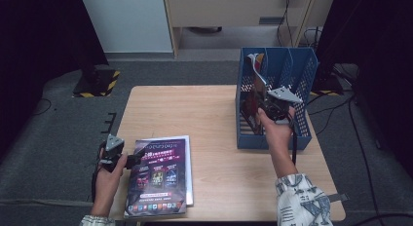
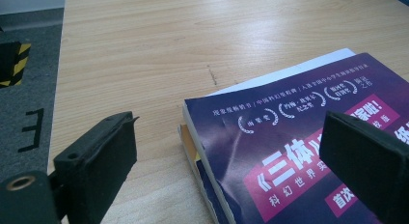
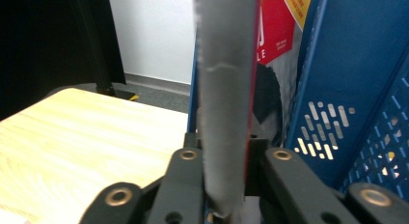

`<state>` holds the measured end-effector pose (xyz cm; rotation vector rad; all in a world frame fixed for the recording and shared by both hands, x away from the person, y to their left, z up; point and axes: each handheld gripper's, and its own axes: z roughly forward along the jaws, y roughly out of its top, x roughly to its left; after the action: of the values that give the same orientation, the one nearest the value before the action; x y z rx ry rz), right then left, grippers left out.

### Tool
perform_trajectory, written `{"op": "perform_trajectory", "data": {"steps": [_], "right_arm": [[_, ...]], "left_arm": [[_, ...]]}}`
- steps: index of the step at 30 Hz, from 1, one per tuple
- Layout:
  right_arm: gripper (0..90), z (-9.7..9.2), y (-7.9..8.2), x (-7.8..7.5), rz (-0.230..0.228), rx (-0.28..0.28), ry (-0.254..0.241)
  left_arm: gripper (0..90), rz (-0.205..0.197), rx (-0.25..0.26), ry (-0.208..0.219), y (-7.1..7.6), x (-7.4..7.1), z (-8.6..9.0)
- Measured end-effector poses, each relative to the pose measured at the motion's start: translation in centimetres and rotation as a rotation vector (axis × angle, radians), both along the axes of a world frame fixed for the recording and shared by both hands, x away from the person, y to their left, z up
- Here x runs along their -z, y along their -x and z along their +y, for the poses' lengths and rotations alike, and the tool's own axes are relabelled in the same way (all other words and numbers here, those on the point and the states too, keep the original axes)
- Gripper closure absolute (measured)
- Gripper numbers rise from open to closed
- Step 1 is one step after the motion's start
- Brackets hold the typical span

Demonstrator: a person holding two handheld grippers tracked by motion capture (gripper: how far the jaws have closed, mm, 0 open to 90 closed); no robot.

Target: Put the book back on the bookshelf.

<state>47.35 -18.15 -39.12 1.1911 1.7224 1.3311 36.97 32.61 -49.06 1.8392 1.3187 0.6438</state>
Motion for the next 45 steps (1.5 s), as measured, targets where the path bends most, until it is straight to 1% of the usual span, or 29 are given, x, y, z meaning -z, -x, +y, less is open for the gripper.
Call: {"op": "perform_trajectory", "data": {"steps": [2, 3, 6, 7, 8, 9, 13, 17, 18, 21, 22, 24, 26, 30, 32, 34, 38, 42, 45], "right_arm": [[86.3, 0.0, 0.0, 0.0, 0.000, -0.005, -0.003], [86.4, 0.0, -0.1, -0.1, 0.000, -0.005, -0.014], [86.7, 0.2, 0.1, -0.2, -0.022, 0.006, -0.021], [86.7, 0.2, 0.1, -0.3, -0.024, 0.008, -0.031], [86.8, 0.1, 0.0, -0.4, -0.033, 0.015, -0.054], [86.8, 0.1, 0.0, -0.4, -0.040, 0.017, -0.067], [86.8, 0.3, -0.1, -0.8, -0.071, 0.021, -0.087], [86.9, 0.6, -0.2, -1.5, -0.104, 0.045, -0.083], [86.9, 0.6, -0.2, -1.7, -0.109, 0.052, -0.091], [86.9, 0.6, -0.3, -2.2, -0.132, 0.083, -0.086], [86.9, 0.6, -0.4, -2.3, -0.142, 0.098, -0.078], [86.9, 0.8, -0.6, -2.4, -0.160, 0.111, -0.072], [86.9, 1.0, -0.8, -2.2, -0.156, 0.112, -0.057], [86.8, 1.5, -0.8, -1.4, -0.149, 0.097, -0.054], [86.7, 1.9, -0.7, -1.1, -0.135, 0.081, -0.042], [86.6, 2.2, -0.6, -0.8, -0.125, 0.066, -0.043], [86.4, 2.8, -0.3, -0.1, -0.114, 0.042, -0.033], [86.0, 3.7, 0.2, 0.3, -0.119, 0.015, -0.012], [85.7, 4.0, 0.6, 0.4, -0.121, 0.000, -0.013]], "left_arm": [[5.7, 0.000, 0.000, 0.000, 0.0, 0.0, 0.0], [5.7, 0.000, 0.000, -0.001, 0.0, 0.0, 0.0], [5.7, 0.000, 0.000, 0.000, 0.0, 0.0, 0.0], [5.7, 0.000, 0.000, 0.000, 0.0, 0.0, 0.0], [5.7, 0.000, 0.000, 0.000, 0.0, 0.0, 0.0], [5.7, -0.001, 0.000, 0.000, 0.0, 0.0, 0.0], [5.7, -0.001, 0.001, 0.001, 0.0, 0.0, 0.0], [5.7, -0.002, 0.001, 0.002, 0.0, 0.0, 0.0], [5.7, -0.002, 0.002, 0.003, 0.0, 0.0, 0.0], [5.7, -0.004, 0.003, 0.006, 0.0, -0.1, 0.0], [5.7, -0.005, 0.004, 0.006, 0.0, -0.1, 0.0], [5.7, -0.005, 0.005, 0.006, 0.0, -0.1, 0.0], [5.7, -0.003, 0.007, 0.004, 0.0, -0.1, 0.0], [5.8, -0.006, 0.006, 0.007, 0.0, -0.1, 0.0], [5.7, -0.005, 0.006, 0.006, 0.0, -0.1, 0.0], [5.7, -0.004, 0.007, 0.004, 0.0, -0.1, 0.0], [5.8, -0.003, 0.008, 0.002, 0.0, -0.1, -0.1], [5.7, -0.005, 0.006, 0.006, 0.0, -0.1, 0.0], [5.7, -0.004, 0.008, 0.004, 0.0, -0.1, -0.1]]}}
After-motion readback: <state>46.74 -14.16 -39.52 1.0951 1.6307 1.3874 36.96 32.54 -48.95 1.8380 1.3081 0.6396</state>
